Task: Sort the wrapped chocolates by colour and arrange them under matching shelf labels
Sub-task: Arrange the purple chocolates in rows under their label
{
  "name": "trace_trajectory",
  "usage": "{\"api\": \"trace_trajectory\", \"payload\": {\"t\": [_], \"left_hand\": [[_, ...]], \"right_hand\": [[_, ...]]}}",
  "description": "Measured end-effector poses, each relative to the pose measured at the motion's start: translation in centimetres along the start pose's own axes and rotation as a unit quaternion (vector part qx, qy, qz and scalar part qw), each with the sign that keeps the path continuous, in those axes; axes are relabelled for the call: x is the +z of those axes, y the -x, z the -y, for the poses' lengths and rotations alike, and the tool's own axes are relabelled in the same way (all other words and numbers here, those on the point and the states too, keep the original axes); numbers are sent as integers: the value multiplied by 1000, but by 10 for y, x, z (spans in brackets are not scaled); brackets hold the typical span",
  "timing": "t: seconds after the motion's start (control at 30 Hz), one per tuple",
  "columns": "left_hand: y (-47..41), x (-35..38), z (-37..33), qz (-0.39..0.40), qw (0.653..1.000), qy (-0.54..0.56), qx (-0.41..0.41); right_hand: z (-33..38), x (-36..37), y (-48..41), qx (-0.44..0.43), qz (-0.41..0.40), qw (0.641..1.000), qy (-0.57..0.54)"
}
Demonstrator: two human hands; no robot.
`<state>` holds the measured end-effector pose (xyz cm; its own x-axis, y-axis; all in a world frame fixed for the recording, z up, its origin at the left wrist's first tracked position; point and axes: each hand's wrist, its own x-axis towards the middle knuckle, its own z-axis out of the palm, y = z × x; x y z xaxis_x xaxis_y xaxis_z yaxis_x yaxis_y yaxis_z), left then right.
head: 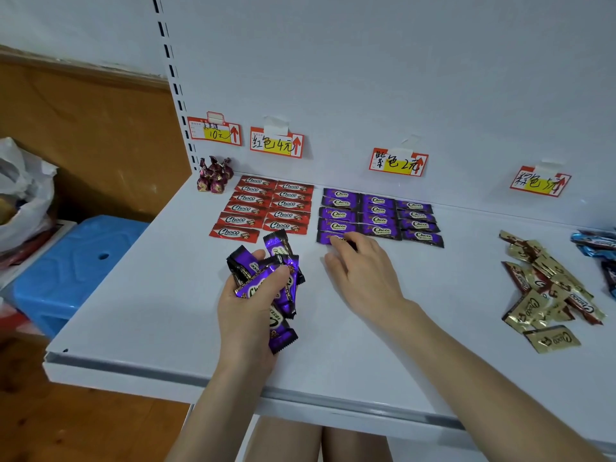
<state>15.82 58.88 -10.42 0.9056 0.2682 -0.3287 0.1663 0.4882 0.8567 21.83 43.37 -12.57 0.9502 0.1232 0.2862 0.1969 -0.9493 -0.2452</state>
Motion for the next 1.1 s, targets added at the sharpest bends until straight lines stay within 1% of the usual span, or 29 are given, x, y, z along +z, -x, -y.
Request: {"api": "trace_trajectory", "payload": {"t": [0.2,0.23,0.27,0.3,0.33,0.4,0.43,0.5,0.57,0.67,0.77,0.83,0.93,0.97,1.0,1.03,1.1], "left_hand": [[2,1,-2,18,1000,-3,0],[2,1,-2,25,1000,-2,-2],[3,2,-3,35,999,-1,-4],[4,2,-3,46,999,-4,-6],[6,4,-3,59,998,-8,-7],[8,6,-2,84,996,-21,-5],[9,8,-1,96,995,-27,-3],[12,13,0,115,993,-40,-3],[14,16,2,123,991,-50,-7],[14,17,4,123,991,-51,-17],[13,18,7,116,992,-54,-20],[12,18,8,112,992,-57,-17],[10,19,9,100,993,-64,-16],[9,20,10,96,993,-64,-16],[8,20,10,93,993,-65,-17],[7,20,10,91,994,-66,-18],[5,20,10,87,994,-67,-20]], "right_hand": [[-1,-1,-1,-2,-2,1000,-21],[-1,-4,-1,2,-13,999,-53],[0,-8,0,13,-34,993,-110],[2,-14,1,28,-55,980,-187],[4,-21,3,42,-63,959,-271],[11,-39,5,56,-21,910,-411],[13,-47,6,54,11,891,-450],[14,-58,8,46,60,874,-480],[12,-64,9,65,72,867,-488],[2,-70,10,131,43,825,-549],[-13,-75,6,179,22,805,-565],[-22,-76,4,209,9,783,-586],[-35,-72,0,262,-39,743,-615],[-40,-68,0,286,-59,734,-613],[-46,-64,1,303,-75,740,-596],[-51,-59,3,308,-85,767,-556],[-62,-51,11,270,-72,864,-418]]}}
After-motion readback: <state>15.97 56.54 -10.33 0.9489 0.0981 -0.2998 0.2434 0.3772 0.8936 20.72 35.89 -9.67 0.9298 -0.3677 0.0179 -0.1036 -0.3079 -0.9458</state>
